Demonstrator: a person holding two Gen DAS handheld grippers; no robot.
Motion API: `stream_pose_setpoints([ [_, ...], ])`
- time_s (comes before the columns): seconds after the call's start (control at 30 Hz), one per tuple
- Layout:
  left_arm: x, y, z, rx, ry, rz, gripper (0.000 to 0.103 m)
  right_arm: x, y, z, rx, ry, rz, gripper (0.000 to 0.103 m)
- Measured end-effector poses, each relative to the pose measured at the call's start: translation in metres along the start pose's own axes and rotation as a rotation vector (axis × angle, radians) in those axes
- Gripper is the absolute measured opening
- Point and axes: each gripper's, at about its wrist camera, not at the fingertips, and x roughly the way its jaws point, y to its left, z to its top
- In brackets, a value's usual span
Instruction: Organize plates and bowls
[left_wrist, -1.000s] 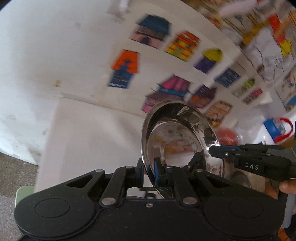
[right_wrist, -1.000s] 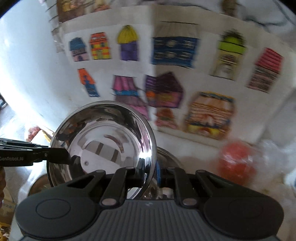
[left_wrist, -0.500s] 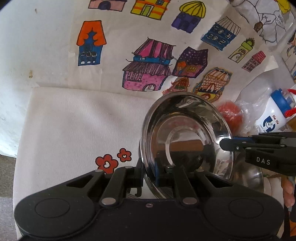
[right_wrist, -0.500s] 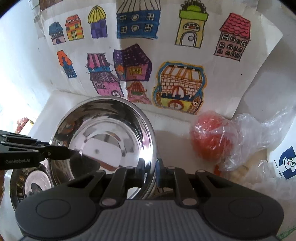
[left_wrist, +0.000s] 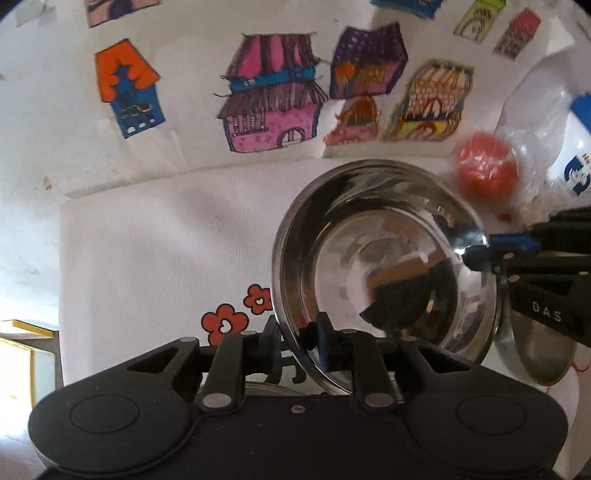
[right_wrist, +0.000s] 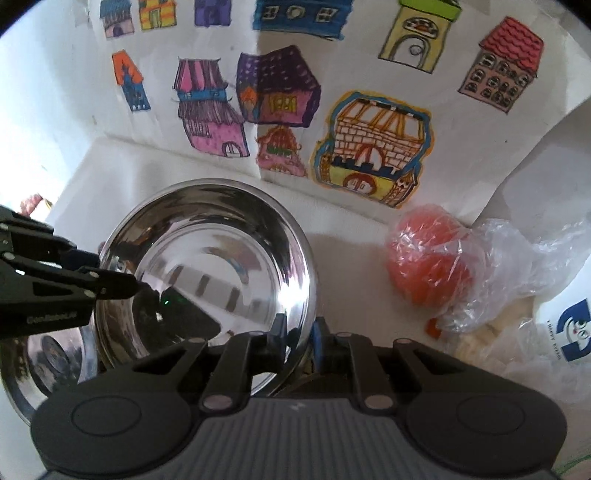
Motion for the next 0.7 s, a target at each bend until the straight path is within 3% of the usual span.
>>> stream_pose_setpoints([
  [0.3,0.006,-0.002,0.004,0.010,0.016,0.006,0.022,0.001,0.005,-0.001,-0.028,0.013,-0.029,0.018],
  [0.53,0.009,0.001,0.001,-0.005,0.003,-0.019,0.021,-0.004,0.004,-0.002,-0.022,-0.022,-0.009,0.026],
  [0.7,-0.007,0.001,-0.004,-0.010,-0.040,-0.009,0.037,-0.017,0.006,-0.007,-0.017,-0.059,-0.006,0.040],
])
